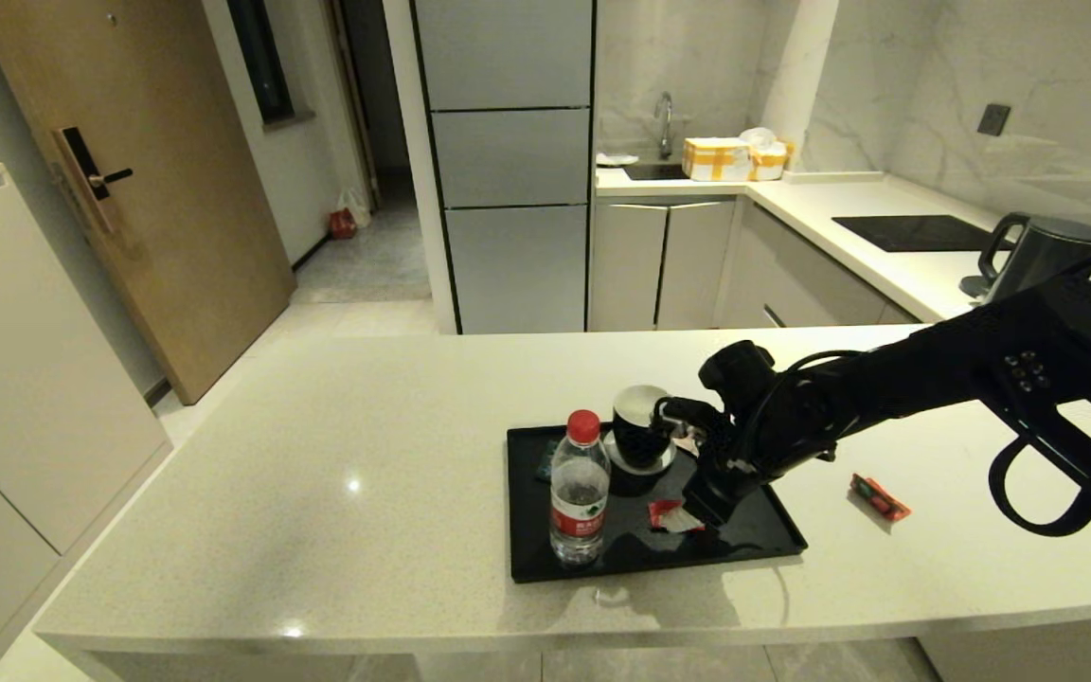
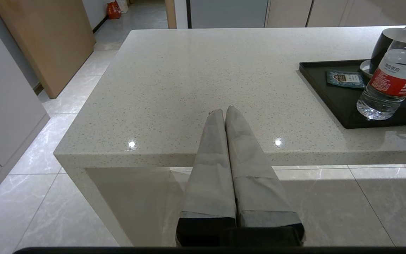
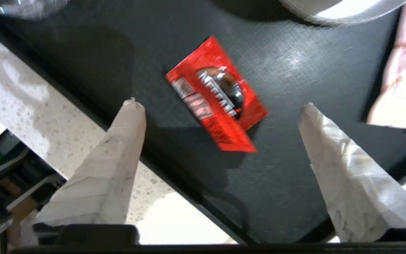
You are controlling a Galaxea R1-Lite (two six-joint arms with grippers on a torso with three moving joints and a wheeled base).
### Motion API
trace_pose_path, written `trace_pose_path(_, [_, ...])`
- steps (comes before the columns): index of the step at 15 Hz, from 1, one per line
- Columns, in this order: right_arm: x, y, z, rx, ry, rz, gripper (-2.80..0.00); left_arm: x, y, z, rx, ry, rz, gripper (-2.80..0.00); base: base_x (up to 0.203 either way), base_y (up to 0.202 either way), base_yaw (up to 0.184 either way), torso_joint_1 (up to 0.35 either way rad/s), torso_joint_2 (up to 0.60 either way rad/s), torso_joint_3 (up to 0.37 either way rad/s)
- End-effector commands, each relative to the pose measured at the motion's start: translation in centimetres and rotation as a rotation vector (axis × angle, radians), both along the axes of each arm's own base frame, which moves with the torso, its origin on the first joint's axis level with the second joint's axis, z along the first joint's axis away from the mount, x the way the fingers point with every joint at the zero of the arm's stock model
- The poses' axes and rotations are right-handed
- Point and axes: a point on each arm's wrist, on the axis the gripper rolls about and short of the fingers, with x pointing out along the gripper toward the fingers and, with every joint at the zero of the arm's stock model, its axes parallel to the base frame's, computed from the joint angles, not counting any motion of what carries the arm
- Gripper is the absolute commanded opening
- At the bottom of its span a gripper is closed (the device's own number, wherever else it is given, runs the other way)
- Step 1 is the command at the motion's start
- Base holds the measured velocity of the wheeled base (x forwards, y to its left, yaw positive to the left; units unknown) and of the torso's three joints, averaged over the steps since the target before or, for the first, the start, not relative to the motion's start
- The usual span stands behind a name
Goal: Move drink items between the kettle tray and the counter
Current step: Pick up the tea bag
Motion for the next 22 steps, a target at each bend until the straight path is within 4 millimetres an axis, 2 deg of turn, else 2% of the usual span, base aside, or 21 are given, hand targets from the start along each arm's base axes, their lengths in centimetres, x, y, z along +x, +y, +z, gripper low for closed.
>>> trace_pose_path(1, [0.0, 0.0, -0.7, -0.006, 0.015, 0.004, 0.00, 0.0, 0.0, 0.0, 0.000, 0.000, 0.000, -2.80, 0.000, 0.000, 0.000, 0.000, 0.00, 0.000])
trace_pose_path(11, [-0.2, 1.5, -1.4, -0.006, 0.022, 0.028, 0.00, 0.0, 0.0, 0.0, 0.000, 0.000, 0.000, -2.80, 0.000, 0.000, 0.000, 0.000, 0.00, 0.000])
trace_pose_path(19, [-0.4, 1.2, -1.3, -0.007, 0.028, 0.022, 0.00, 0.0, 0.0, 0.0, 0.000, 0.000, 0.000, -2.80, 0.000, 0.000, 0.000, 0.000, 0.00, 0.000])
trace_pose_path(20, [-0.4, 1.2, -1.2, -0.005, 0.025, 0.022, -2.80, 0.0, 0.0, 0.0, 0.000, 0.000, 0.000, -2.80, 0.000, 0.000, 0.000, 0.000, 0.00, 0.000])
trace_pose_path(22, [-0.4, 1.2, -1.2, -0.007, 0.025, 0.021, -2.80, 0.0, 0.0, 0.0, 0.000, 0.000, 0.000, -2.80, 0.000, 0.000, 0.000, 0.000, 0.00, 0.000])
